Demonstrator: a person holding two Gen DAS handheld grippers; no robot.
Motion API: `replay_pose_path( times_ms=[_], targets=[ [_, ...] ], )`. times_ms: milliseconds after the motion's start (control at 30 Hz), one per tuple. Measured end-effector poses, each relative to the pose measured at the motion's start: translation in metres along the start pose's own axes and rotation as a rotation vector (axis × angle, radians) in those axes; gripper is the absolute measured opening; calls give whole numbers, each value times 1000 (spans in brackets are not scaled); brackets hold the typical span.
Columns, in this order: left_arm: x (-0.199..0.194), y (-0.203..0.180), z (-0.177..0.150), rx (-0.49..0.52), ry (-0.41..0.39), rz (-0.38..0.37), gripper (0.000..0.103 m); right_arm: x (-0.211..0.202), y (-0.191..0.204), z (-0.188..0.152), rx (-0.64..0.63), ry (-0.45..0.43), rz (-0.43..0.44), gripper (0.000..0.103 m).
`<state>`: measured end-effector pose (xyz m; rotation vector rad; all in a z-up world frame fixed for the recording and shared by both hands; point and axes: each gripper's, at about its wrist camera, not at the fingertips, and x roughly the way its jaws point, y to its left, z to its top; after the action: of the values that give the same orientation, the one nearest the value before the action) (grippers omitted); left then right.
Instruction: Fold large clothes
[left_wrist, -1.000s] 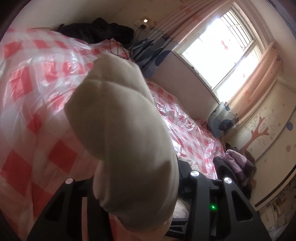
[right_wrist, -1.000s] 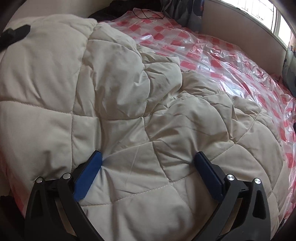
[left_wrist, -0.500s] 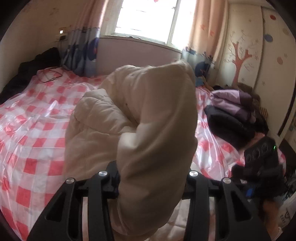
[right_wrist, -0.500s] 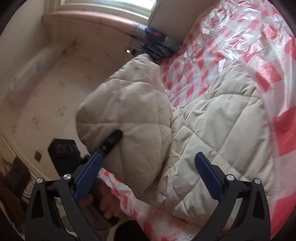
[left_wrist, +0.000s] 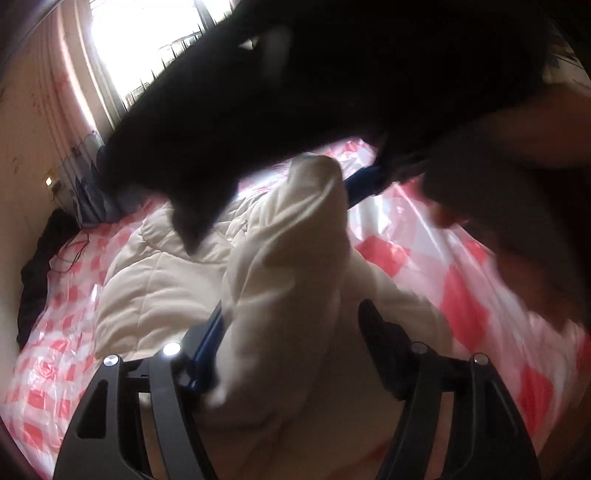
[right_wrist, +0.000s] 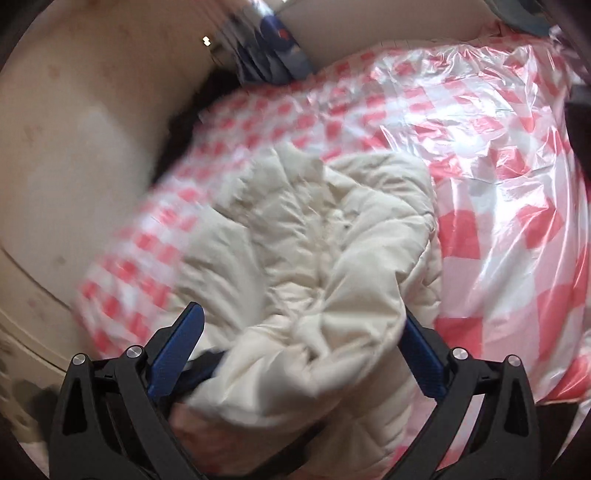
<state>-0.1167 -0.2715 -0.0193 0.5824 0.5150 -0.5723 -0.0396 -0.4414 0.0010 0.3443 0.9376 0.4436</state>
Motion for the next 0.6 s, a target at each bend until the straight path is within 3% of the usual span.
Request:
replay_pose_path(
  times_ms=[67, 167, 233, 333, 400, 500, 600],
  targets=[
    [-19, 1, -12, 44, 1, -35, 68, 15, -5, -5, 1, 52, -63, 97],
    [-54, 18, -26, 47, 5, -122, 68, 16, -16, -18, 13, 52, -112, 97],
    [-74, 51, -27, -81, -4, -191, 68, 16, -22, -31, 22, 30, -141, 97],
    [-83, 110, -13, -303, -58, -169, 69, 19, -30, -50, 45, 30, -163, 97],
    [-74, 149, -2, -466, -94, -107, 80, 25, -36, -60, 60, 45, -170, 97],
    [-37, 187, 12, -672, -100, -139, 81, 17, -37, -84, 59, 38, -198, 97],
    [23, 176, 16, -657, 16, -181, 81, 15, -47, -90, 84, 60, -177, 97]
  ],
)
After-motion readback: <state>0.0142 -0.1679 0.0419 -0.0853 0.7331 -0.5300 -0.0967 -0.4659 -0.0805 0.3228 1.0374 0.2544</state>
